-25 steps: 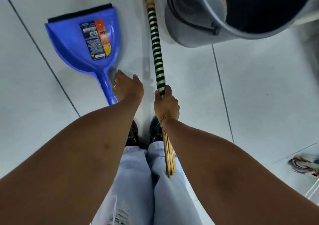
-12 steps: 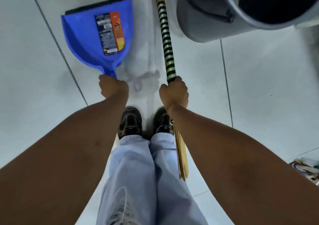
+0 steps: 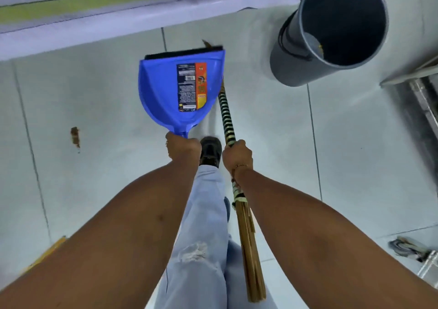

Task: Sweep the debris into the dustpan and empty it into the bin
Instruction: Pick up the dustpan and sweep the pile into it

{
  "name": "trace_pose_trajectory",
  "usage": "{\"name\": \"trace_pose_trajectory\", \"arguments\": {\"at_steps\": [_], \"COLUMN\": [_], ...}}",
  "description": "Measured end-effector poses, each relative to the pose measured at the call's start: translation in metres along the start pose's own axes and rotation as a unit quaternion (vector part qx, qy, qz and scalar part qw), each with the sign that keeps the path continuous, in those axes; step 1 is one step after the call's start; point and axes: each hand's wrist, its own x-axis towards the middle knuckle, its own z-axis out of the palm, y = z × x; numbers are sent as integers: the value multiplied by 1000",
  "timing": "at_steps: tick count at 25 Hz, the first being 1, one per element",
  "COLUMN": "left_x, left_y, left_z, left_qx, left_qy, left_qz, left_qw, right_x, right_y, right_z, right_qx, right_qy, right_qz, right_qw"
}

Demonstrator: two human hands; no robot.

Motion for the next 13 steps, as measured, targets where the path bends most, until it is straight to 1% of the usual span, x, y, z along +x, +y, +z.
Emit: {"name": "trace_pose_trajectory", "arguments": {"at_steps": [3, 6, 8, 11, 13], "left_x": [-18, -24, -20, 11, 41], "left_y": [-38, -77, -97, -123, -138], "left_z": [-51, -102, -126, -177, -215], "left_qx": [-20, -72, -103, -102, -88], "left_qy": [17, 66, 88, 83, 87], "left_qz": [8, 21, 22, 2, 19], "left_qw": [1000, 995, 991, 991, 992], "right_x": [-48, -86, -98, -124, -142], "right_y": [4, -1, -8, -29, -51], "right_z": [16, 41, 58, 110, 153], "right_qx": [-9, -3, -8, -57, -58], "right_qy": [-15, -52, -73, -46, -27], "right_qz": [5, -15, -10, -51, -66], "right_qw": [1000, 999, 997, 996, 996]}}
